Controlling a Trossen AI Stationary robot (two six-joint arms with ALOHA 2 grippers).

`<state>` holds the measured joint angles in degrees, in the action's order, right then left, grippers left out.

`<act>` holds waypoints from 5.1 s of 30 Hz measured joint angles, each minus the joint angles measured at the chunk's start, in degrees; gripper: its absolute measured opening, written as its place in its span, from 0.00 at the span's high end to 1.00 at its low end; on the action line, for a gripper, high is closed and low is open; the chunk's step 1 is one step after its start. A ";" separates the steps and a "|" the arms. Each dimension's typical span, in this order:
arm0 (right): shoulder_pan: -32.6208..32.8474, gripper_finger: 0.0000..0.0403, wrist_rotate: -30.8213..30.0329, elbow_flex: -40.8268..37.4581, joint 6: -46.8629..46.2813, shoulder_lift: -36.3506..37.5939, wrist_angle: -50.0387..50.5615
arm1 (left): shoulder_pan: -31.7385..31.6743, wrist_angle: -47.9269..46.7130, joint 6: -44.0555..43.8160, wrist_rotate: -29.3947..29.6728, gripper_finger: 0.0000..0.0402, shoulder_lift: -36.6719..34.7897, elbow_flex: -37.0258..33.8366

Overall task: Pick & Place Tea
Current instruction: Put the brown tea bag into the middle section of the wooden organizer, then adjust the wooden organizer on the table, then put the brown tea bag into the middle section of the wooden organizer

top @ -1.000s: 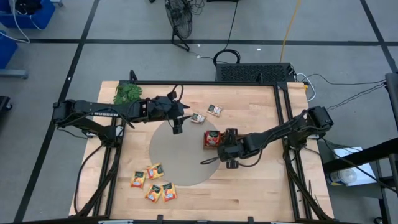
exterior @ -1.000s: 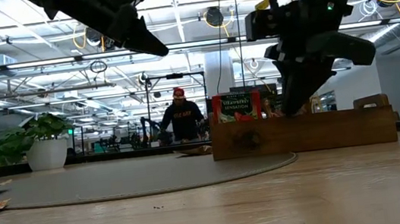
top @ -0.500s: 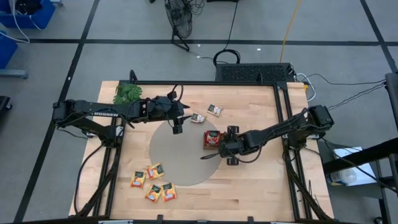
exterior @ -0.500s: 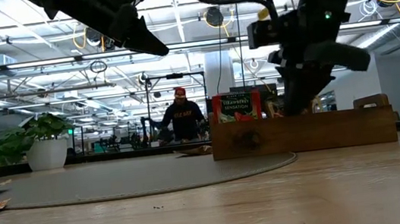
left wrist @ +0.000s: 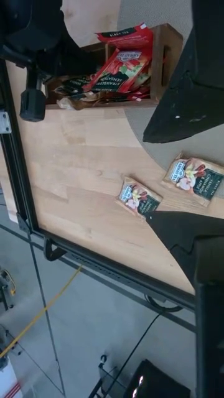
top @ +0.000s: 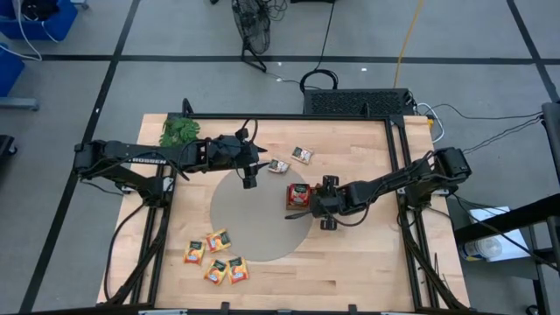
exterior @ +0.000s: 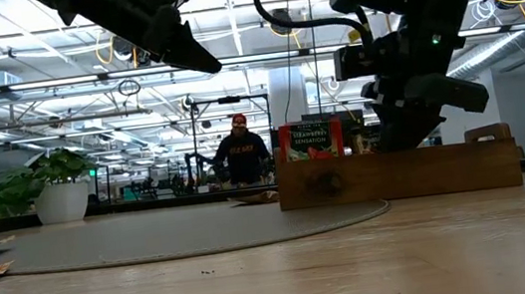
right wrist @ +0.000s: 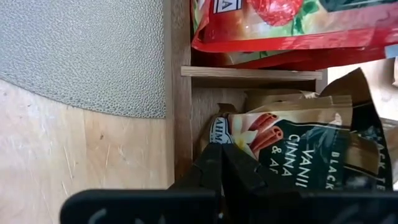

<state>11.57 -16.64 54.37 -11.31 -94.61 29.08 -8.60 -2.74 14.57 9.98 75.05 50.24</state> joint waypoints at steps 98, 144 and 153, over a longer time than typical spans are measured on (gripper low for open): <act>25.10 1.00 -22.24 -10.65 -47.83 6.94 16.88 | 0.02 0.00 0.00 0.00 0.52 -0.02 0.00; 17.66 1.00 -57.28 -27.68 -3.00 22.36 -28.06 | -6.89 1.34 16.80 0.63 0.52 27.98 5.59; 17.75 1.00 -56.28 -28.28 -4.46 22.36 -28.09 | -5.63 0.53 22.12 5.14 0.52 35.02 10.08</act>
<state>29.32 -72.91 26.09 -15.77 -72.25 0.99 -14.23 -2.21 36.69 15.11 110.07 60.31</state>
